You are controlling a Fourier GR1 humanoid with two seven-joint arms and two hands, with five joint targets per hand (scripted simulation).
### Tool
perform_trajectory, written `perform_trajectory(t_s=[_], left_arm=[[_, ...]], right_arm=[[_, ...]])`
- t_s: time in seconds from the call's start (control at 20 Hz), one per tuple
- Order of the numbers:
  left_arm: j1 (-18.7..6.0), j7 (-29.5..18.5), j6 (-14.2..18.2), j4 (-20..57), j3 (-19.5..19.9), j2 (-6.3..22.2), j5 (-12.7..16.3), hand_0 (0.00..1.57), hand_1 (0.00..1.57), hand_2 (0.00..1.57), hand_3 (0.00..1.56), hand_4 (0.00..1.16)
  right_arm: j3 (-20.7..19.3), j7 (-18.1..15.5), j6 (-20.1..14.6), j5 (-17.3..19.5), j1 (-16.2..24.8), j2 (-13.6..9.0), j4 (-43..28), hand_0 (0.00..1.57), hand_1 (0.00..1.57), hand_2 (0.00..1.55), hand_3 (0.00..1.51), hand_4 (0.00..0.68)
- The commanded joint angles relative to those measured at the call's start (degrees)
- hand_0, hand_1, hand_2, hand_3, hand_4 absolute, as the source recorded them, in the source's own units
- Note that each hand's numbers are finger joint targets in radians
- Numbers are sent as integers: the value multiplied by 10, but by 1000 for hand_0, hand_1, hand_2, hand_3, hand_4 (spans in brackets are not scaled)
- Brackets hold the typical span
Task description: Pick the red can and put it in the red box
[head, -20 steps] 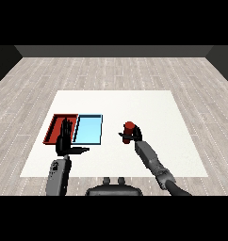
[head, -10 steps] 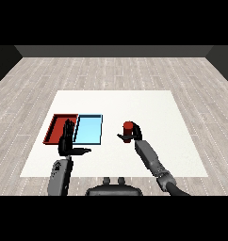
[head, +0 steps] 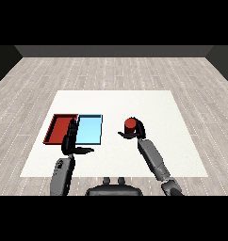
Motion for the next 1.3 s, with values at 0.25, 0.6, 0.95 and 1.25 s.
perform_trajectory(t_s=[0.25,0.6,0.95,1.25], left_arm=[[-4,54,66,-15,-105,-13,-21,0,0,0,0,0],[-30,87,81,0,-125,-13,-8,0,0,0,0,0],[-33,86,99,23,-181,-13,17,0,0,0,0,0],[-111,85,157,126,-212,-13,55,0,0,0,0,0]], right_arm=[[9,55,-7,25,43,2,-160,1445,1445,1432,1387,651],[45,36,-55,28,31,35,-127,1448,1448,1433,1388,653],[140,55,-145,11,72,36,-207,1456,1456,1433,1389,646],[134,23,-130,-23,26,36,-148,1462,1462,1443,1389,639]])
